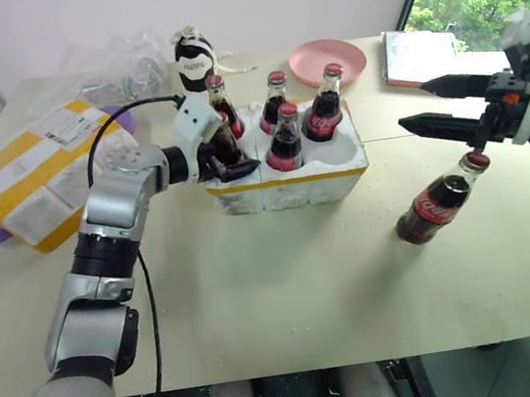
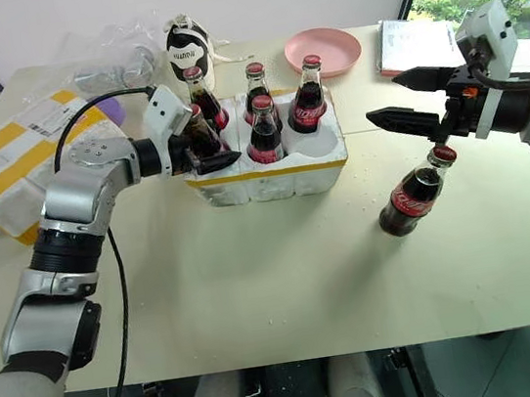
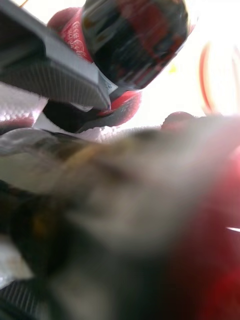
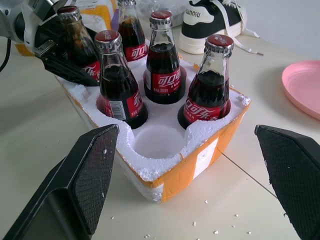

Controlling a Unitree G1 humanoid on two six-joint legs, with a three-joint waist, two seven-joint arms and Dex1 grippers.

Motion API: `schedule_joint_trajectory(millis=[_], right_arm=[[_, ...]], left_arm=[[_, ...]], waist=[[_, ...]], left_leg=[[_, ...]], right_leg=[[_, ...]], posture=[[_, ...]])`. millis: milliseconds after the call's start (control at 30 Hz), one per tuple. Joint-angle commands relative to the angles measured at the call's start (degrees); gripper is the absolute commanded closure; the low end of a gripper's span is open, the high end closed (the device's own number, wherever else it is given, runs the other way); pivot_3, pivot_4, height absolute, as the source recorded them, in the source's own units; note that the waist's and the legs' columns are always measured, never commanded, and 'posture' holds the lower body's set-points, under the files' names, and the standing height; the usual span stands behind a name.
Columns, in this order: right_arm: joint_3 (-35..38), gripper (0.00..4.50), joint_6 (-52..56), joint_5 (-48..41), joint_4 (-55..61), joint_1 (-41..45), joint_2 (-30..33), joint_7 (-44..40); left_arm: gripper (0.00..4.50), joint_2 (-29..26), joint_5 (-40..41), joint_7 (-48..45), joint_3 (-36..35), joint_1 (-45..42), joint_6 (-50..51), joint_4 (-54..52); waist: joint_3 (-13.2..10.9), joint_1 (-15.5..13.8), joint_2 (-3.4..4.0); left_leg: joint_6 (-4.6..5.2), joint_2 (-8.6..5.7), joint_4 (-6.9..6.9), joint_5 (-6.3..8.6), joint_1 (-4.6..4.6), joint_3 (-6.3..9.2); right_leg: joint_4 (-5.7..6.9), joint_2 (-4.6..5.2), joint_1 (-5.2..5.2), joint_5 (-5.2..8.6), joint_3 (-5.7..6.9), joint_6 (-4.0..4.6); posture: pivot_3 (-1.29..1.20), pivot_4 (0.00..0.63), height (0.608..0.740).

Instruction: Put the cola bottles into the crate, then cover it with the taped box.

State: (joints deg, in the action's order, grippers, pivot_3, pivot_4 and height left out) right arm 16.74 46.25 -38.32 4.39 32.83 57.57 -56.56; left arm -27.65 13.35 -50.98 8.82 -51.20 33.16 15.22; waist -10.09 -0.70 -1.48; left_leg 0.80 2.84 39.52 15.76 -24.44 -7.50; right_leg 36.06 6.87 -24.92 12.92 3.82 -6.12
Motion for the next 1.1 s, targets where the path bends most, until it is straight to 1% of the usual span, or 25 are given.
schedule_joint_trajectory(millis=[33, 67, 167, 233, 267, 333, 433, 533, 567, 633, 700, 833, 900, 933, 967, 1033, 1100], right_arm=[[1.2, 0.00, -0.9, 0.4, 0.5, 1.8, 2.1, -0.3], [1.4, 0.00, -0.9, 0.4, 0.5, 1.7, 2.3, -0.4], [1.9, 0.00, -0.8, 0.4, 0.3, 1.5, 3.0, -0.7], [2.6, 0.00, -0.8, 0.3, 0.0, 1.2, 3.7, -0.9], [3.3, 0.00, -0.8, 0.3, -0.1, 0.8, 4.1, -1.1], [4.7, 0.00, -1.2, 0.3, -0.3, 0.1, 4.4, -0.9], [8.0, 0.00, -3.0, 1.4, -0.4, -2.4, 4.7, -0.1], [12.4, 0.00, -3.6, 1.9, 1.2, -7.8, 5.3, -0.6], [14.2, 0.00, -3.4, 1.5, 1.8, -9.4, 5.4, -0.7], [19.4, 0.00, -2.7, 1.1, 3.7, -13.7, 5.2, -0.6], [24.6, 0.00, -1.8, 1.4, 5.7, -18.3, 4.9, 0.2], [37.2, 0.00, 4.7, -0.5, 9.8, -28.6, 2.9, 0.1], [42.4, 0.00, 5.9, -0.5, 14.5, -36.0, 0.3, -1.6], [44.0, 0.00, 5.4, -0.1, 17.0, -39.9, -1.2, -2.7], [44.7, 0.00, 3.7, 0.9, 20.5, -45.7, -3.9, -4.3], [44.5, 0.00, 1.2, 1.4, 26.3, -53.7, -8.9, -5.2], [43.2, 0.00, 0.6, 0.0, 30.5, -57.1, -13.4, -2.9]], left_arm=[[0.07, -2.0, 5.5, -1.4, -6.2, 0.7, 4.7, -5.2], [0.07, -3.0, 8.2, -2.4, -8.4, 0.9, 7.1, -7.6], [0.07, -6.0, 14.3, -4.6, -12.7, 1.4, 12.4, -13.4], [0.07, -9.9, 19.6, -6.9, -16.5, 1.2, 17.0, -17.6], [0.07, -12.7, 22.8, -8.9, -18.7, 1.3, 19.4, -19.9], [0.07, -17.0, 27.5, -11.6, -21.4, 1.7, 22.6, -22.8], [0.07, -22.6, 32.6, -15.8, -22.6, 3.6, 25.5, -27.4], [0.07, -25.9, 35.6, -20.0, -21.2, 7.8, 25.5, -32.2], [0.07, -26.3, 35.8, -20.6, -20.4, 9.0, 24.9, -33.2], [0.07, -25.8, 32.2, -20.1, -16.5, 10.9, 21.2, -33.9], [0.07, -24.3, 29.0, -18.3, -13.0, 10.7, 18.9, -32.0], [0.07, -21.1, 27.6, -17.5, -10.7, 8.9, 16.4, -28.7], [0.07, -19.7, 26.7, -17.3, -9.6, 8.2, 15.0, -27.0], [0.07, -19.2, 26.1, -17.3, -9.2, 8.1, 14.3, -26.4], [0.07, -18.6, 25.2, -17.5, -8.4, 8.0, 13.1, -25.7], [0.07, -18.0, 22.8, -17.9, -6.6, 8.0, 10.6, -24.5], [0.07, -17.2, 21.6, -17.9, -5.7, 7.7, 9.5, -23.3]], waist=[[0.0, 0.1, 0.00], [0.0, 0.2, 0.00], [0.0, 0.3, -0.01], [0.0, 0.4, -0.01], [0.0, 0.4, -0.01], [0.0, 0.4, 0.02], [0.0, 0.1, 0.02], [0.0, -0.2, 0.02], [0.0, -0.2, 0.01], [0.0, -0.2, 0.02], [0.0, -0.2, 0.02], [0.0, -0.1, 0.01], [0.0, -0.1, 0.01], [0.0, -0.1, 0.02], [0.0, -0.1, 0.01], [0.0, -0.2, 0.03], [0.0, -0.1, 0.04]], left_leg=[[-0.06, 0.00, 0.00, -0.04, 0.00, 0.00], [-0.23, 0.01, 0.00, -0.13, -0.01, 0.00], [-0.24, 0.03, -0.02, -0.14, -0.04, -0.01], [-0.24, 0.04, -0.02, -0.14, -0.03, -0.01], [-0.24, 0.03, -0.02, -0.14, -0.03, -0.01], [-0.25, 0.04, -0.03, -0.14, -0.03, -0.01], [-0.25, 0.03, -0.04, -0.14, 0.01, -0.01], [-0.26, 0.01, -0.03, -0.14, 0.05, 0.01], [-0.26, -0.01, -0.03, -0.14, 0.05, 0.03], [-0.26, -0.01, -0.01, -0.13, 0.05, 0.04], [-0.26, -0.02, -0.01, -0.13, 0.07, 0.05], [-0.24, -0.02, -0.02, -0.13, 0.08, 0.06], [-0.23, -0.01, -0.01, -0.12, 0.08, 0.07], [-0.14, -0.01, -0.03, -0.06, 0.10, 0.09], [0.01, -0.01, -0.06, 0.02, 0.12, 0.09], [0.03, 0.00, -0.15, 0.03, 0.17, 0.16], [0.03, 0.00, -0.17, 0.04, 0.20, 0.14]], right_leg=[[0.00, 0.00, -0.01, 0.00, 0.00, 0.00], [0.01, 0.00, -0.02, 0.00, 0.00, 0.00], [0.02, 0.00, -0.08, 0.00, 0.00, 0.00], [0.02, 0.00, -0.08, 0.00, -0.01, 0.00], [0.02, 0.00, -0.08, 0.00, -0.01, 0.00], [0.02, 0.00, -0.08, 0.00, -0.01, 0.00], [0.00, 0.00, -0.03, 0.01, 0.00, 0.00], [-0.05, 0.00, 0.09, 0.02, 0.00, 0.00], [-0.06, 0.00, 0.10, 0.02, 0.00, 0.00], [-0.05, 0.00, 0.13, 0.02, 0.00, 0.00], [-0.04, 0.00, 0.14, 0.02, 0.00, 0.01], [-0.05, -0.02, 0.17, 0.02, 0.01, 0.01], [-0.06, -0.02, 0.17, 0.02, 0.01, 0.00], [-0.08, -0.03, 0.18, 0.02, 0.01, 0.00], [-0.08, -0.03, 0.18, 0.02, 0.01, 0.00], [-0.10, -0.07, 0.22, 0.03, 0.04, 0.00], [-0.11, -0.07, 0.23, 0.03, 0.03, 0.00]], posture=[[0.00, 0.150, 0.740], [0.00, 0.150, 0.740], [0.00, 0.150, 0.740], [0.00, 0.150, 0.740], [0.00, 0.150, 0.740], [0.00, 0.150, 0.740], [0.00, 0.150, 0.740], [0.00, 0.150, 0.740], [0.00, 0.150, 0.740], [0.00, 0.150, 0.740], [0.00, 0.150, 0.740], [0.00, 0.150, 0.740], [0.00, 0.150, 0.740], [0.00, 0.150, 0.740], [0.00, 0.150, 0.740], [0.00, 0.150, 0.740], [0.00, 0.150, 0.740]])
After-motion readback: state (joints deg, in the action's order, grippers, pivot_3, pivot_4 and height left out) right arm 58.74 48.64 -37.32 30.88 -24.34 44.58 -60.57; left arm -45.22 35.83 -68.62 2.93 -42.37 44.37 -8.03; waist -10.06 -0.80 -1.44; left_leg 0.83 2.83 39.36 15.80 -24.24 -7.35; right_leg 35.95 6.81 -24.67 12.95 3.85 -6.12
